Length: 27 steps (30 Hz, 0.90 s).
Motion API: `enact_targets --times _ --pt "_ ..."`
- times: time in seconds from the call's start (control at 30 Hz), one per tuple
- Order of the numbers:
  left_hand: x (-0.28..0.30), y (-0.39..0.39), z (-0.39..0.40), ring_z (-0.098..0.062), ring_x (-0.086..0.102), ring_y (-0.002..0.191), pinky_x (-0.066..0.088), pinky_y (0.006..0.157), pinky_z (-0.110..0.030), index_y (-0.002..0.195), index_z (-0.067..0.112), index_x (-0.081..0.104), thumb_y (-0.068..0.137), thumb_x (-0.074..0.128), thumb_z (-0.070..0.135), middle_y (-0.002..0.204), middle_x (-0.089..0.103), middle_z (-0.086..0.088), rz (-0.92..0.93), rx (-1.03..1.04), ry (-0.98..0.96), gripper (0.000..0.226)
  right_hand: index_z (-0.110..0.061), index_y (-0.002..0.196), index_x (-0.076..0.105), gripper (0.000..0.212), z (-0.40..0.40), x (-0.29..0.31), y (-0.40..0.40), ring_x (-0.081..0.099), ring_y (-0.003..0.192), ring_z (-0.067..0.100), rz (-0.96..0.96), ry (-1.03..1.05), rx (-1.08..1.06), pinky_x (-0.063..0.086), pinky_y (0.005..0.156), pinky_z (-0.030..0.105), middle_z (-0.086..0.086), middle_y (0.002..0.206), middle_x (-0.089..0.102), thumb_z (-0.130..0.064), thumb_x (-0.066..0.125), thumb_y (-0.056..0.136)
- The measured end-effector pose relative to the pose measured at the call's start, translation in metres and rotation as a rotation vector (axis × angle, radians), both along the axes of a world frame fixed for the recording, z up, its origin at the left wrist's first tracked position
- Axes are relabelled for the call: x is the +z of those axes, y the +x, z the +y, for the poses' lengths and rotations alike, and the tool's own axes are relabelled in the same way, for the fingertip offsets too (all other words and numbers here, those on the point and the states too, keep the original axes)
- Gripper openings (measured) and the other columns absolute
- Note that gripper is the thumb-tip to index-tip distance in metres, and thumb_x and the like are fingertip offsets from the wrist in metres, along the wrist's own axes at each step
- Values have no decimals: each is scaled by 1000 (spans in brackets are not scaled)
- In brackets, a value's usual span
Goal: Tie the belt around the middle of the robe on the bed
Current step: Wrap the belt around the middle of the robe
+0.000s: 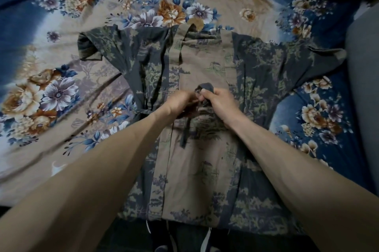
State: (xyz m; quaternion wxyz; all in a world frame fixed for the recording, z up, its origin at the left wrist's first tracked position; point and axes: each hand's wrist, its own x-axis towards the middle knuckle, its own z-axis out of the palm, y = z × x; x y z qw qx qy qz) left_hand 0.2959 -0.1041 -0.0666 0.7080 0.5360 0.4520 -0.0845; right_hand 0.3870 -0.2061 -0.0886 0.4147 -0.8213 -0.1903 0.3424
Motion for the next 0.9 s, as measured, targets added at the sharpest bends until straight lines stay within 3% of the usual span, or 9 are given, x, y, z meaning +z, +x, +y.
enact_targets --times 0.1,0.2,0.27,0.4,0.47,0.6,0.7,0.8,0.9 --pt "0 5 -5 -12 55 43 45 44 -15 76 10 59 93 46 19 51 58 0 -59 190 -217 24 -21 55 68 35 -3 2 -3 60 59 -3 78 33 -13 39 56 6 -15 54 67 -33 60 87" --pt "-4 8 -10 -7 52 39 50 46 -17 100 7 60 95 50 4 52 60 1 -151 306 -162 12 -20 54 67 37 -4 1 -5 67 76 21 165 110 -93 49 77 31 8 74 73 -28 58 89" --pt "-8 8 -11 -5 52 35 53 48 -22 97 9 57 94 48 -1 65 62 -4 -202 489 -183 13 -18 59 69 36 -5 -2 -5 66 83 30 238 131 -261 50 79 38 13 84 72 -26 56 92" --pt "-19 -1 -5 -6 60 54 46 54 -23 94 17 51 97 41 8 71 57 1 -248 712 -228 14 -13 99 72 29 -16 -14 4 53 75 9 441 75 -601 49 74 31 -9 85 55 -34 53 96" --pt "-25 -7 0 -6 53 47 45 55 -25 92 16 52 98 39 6 73 55 1 -276 758 -220 18 -14 104 71 36 -19 -20 5 53 72 13 419 17 -656 51 83 38 -1 88 59 -41 49 97" --pt "-37 -30 16 -4 42 39 42 50 -23 96 16 58 98 35 -3 83 57 -3 -252 848 -67 30 -20 73 63 39 -28 -30 10 63 88 33 302 -66 -797 52 77 43 14 105 66 -41 43 99" --pt "-48 -57 33 -4 45 47 41 46 -17 120 18 60 98 33 -3 96 59 0 -134 811 94 41 -8 98 67 38 -51 -33 25 59 111 38 101 -234 -816 46 82 40 20 125 62 -36 41 100" --pt "-50 -61 33 -2 48 45 44 46 -16 136 20 52 99 33 -1 99 65 8 -157 695 83 47 -3 104 68 44 -58 -31 25 57 108 36 -216 -318 -580 39 82 35 21 112 65 -35 38 101" --pt "-33 -35 17 -4 54 48 46 47 -17 138 22 50 99 35 3 78 70 13 -281 577 -44 46 -12 84 63 28 -33 -20 9 65 69 20 69 33 -433 47 65 28 9 74 66 -25 44 101"
